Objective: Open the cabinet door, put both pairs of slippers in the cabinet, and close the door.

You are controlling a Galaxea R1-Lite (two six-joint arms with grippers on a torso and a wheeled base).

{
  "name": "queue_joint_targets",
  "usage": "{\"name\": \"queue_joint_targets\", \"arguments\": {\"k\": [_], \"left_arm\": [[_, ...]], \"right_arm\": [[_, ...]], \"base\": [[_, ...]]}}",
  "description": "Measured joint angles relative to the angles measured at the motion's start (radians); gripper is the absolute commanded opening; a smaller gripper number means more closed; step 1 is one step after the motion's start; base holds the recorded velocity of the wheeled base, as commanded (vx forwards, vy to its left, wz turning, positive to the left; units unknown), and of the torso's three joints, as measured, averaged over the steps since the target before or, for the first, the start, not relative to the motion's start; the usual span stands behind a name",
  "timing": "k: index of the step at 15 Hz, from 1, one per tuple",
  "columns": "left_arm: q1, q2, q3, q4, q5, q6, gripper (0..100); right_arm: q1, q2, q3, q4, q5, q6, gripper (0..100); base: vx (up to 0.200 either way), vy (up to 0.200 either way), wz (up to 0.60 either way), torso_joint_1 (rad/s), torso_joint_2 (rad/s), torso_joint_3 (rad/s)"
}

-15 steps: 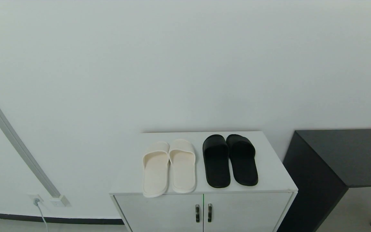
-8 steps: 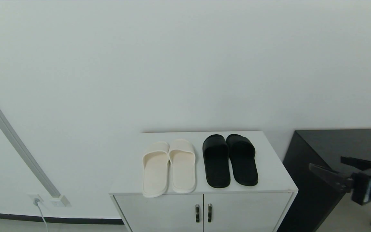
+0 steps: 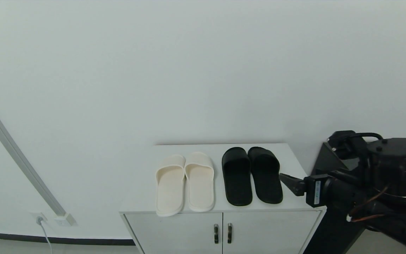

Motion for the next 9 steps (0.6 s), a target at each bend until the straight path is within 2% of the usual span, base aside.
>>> {"name": "queue_joint_targets", "arguments": {"k": [5,9], "left_arm": [[0.000,0.000,0.000,0.000,-0.002,0.000,0],[0.000,0.000,0.000,0.000,-0.002,0.000,0]], "right_arm": [[0.024,0.269,-0.040,-0.276,-0.149,0.008,100],[0.028,0.444,-0.135,-0.337,-0.199,0.009,100]], "base": [[0.000,0.000,0.00,0.000,0.00,0.000],[0.000,0.000,0.00,0.000,0.00,0.000]]}}
